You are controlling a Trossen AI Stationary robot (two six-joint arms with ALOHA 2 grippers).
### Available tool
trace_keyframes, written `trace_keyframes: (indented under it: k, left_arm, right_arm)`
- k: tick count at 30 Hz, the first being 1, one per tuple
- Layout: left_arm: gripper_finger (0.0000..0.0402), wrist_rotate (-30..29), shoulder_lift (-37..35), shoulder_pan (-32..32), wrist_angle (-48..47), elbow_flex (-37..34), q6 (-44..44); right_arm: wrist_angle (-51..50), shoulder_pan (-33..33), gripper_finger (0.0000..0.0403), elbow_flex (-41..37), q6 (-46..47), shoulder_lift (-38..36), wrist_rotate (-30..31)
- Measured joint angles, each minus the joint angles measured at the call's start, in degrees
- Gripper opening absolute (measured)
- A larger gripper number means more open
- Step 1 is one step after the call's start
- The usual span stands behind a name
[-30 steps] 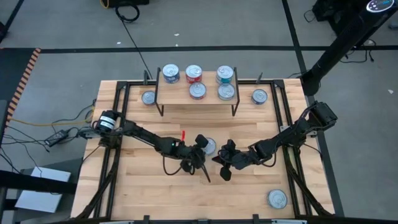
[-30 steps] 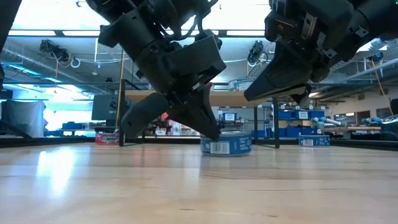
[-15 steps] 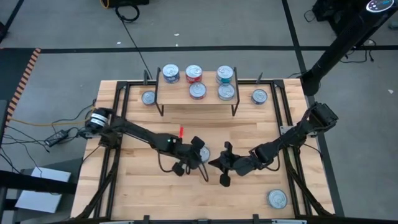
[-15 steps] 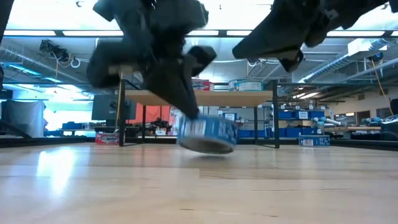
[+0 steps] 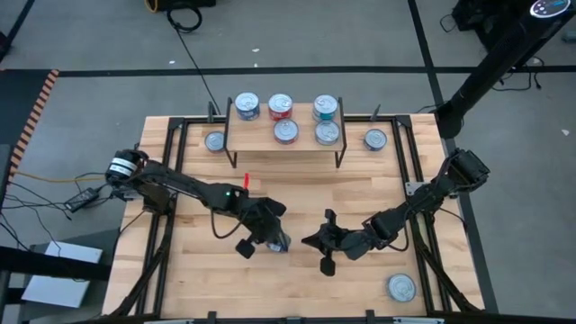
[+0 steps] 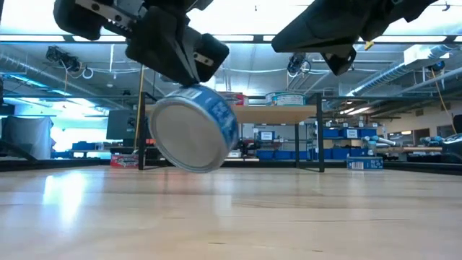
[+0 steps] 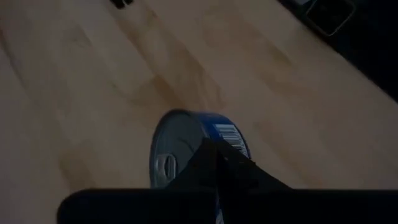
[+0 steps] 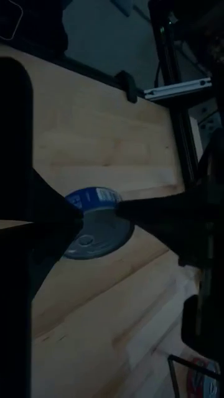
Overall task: Stack canned seafood by type on shelf
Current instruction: Put the blue tuna can on the shelf aligned with the other blue tuna cans
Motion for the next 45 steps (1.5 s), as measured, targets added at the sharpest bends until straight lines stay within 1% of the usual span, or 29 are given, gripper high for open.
trace_keyframes:
  k: [4,9,15,20,25,29,34,39,45]
  left_arm:
    - [0.0000,3.7,-0.1,0.1,3.3,-2.1,-0.9]
    - [0.0000,8.5,-0.3,0.7,4.8,-3.2,-1.0]
    - [0.0000,8.8,-1.2,1.8,6.3,-3.2,-0.8]
    - [0.0000,8.8,-3.8,2.6,5.6,-3.2,0.3]
    - [0.0000,9.2,-7.6,3.4,8.5,-6.3,0.2]
    - [0.0000,9.1,-10.1,3.9,13.5,-10.7,-2.4]
    - [0.0000,9.3,-12.8,3.7,25.3,-17.0,-7.0]
    - [0.0000,8.0,-14.3,3.3,33.9,-23.3,-10.0]
    - [0.0000,0.7,-15.0,0.9,37.7,-27.7,-10.1]
  right_arm:
    - [0.8,0.0,0.0011,0.0,-0.1,0.0,0.0]
    - [1.3,0.0,0.0011,0.0,-0.8,0.0,0.0]
    - [1.1,0.0,0.0011,0.0,-0.9,0.0,0.0]
    - [0.3,0.0,0.0013,0.0,-0.1,0.0,0.0]
    - [-0.2,0.0,0.0030,0.0,-0.1,0.0,-0.1]
    - [-0.3,-0.1,0.0046,0.0,-0.9,0.0,0.3]
    - [-0.3,-0.7,0.0066,0.0,1.8,0.0,2.2]
    - [-0.2,-0.8,0.0098,-0.1,4.8,0.0,5.7]
    - [0.5,-0.8,0.0146,-0.1,5.1,0.0,6.8]
